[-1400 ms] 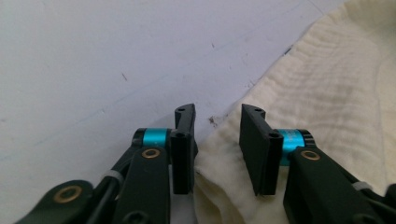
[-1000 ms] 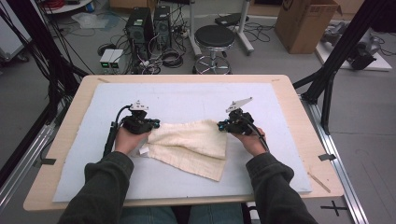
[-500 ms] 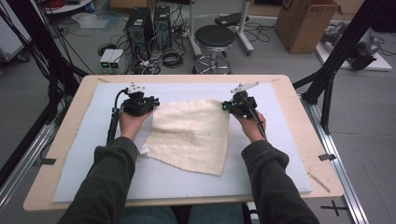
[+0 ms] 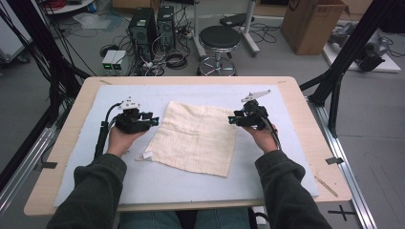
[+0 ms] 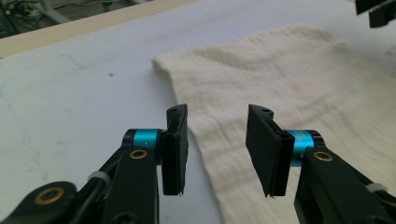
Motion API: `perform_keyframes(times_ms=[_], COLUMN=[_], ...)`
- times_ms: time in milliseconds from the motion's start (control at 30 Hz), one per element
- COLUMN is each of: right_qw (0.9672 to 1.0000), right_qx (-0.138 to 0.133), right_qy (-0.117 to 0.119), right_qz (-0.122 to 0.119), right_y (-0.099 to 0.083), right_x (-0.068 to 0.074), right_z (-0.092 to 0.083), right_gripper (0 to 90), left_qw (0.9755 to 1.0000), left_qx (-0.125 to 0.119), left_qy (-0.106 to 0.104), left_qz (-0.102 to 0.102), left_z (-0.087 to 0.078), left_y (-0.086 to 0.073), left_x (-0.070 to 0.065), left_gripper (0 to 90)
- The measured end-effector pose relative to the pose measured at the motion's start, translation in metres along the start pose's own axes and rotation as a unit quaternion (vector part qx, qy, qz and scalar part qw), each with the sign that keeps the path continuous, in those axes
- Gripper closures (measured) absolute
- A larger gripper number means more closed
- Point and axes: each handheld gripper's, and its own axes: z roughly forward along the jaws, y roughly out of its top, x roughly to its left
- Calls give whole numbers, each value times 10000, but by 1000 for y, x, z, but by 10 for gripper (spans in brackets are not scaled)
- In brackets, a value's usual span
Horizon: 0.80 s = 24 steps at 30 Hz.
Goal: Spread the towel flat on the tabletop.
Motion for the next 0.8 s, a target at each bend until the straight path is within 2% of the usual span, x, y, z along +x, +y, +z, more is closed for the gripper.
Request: perform_keyframes(times_ms=[33, 67, 100, 133, 200, 233, 333, 367, 400, 433, 533, 633, 767, 800], right_qw=[10000, 10000, 9993, 9986, 9965, 9952, 9918, 9918, 9901, 9892, 9876, 9854, 9838, 9831], right_qx=[-62, -62, -30, 14, -40, -121, -52, -52, -62, -52, 50, 233, 406, 495], right_qy=[59, 59, 312, 425, 593, 647, 940, 940, 1059, 1119, 1250, 1313, 1349, 1298], right_qz=[-51, -51, -192, -303, -586, -723, -870, -870, -920, -941, -951, -1056, -1107, -1192], right_y=[-2, -2, -3, -2, -3, -5, -14, -14, -24, -28, -41, -52, -61, -62], right_x=[5, 5, 17, 25, 42, 49, 66, 66, 74, 77, 85, 91, 94, 97], right_z=[-4, -4, -10, -12, -18, -21, -23, -23, -23, -22, -19, -14, -9, -8], right_gripper=[550, 550, 519, 514, 511, 508, 492, 492, 490, 487, 480, 478, 478, 489], left_qw=[9999, 9999, 9996, 9985, 9981, 9971, 9964, 9964, 9959, 9950, 9929, 9889, 9881, 9885], left_qx=[5, 5, 51, 231, 230, 347, 434, 434, 496, 590, 771, 1087, 1140, 1149], left_qy=[-140, -140, -227, -319, -389, -444, -466, -466, -488, -506, -590, -678, -667, -636], left_qz=[80, 80, 169, 382, 414, 504, 558, 558, 578, 620, 680, 750, 791, 757], left_z=[-5, -5, -8, -12, -15, -21, -29, -29, -31, -33, -33, -29, -25, -25], left_y=[-8, -8, -12, -17, -21, -27, -38, -38, -42, -48, -56, -59, -60, -60], left_x=[-8, -8, -13, -22, -25, -30, -34, -34, -35, -36, -40, -42, -44, -44], left_gripper=[579, 573, 566, 544, 538, 535, 528, 527, 527, 527, 527, 534, 565, 579])
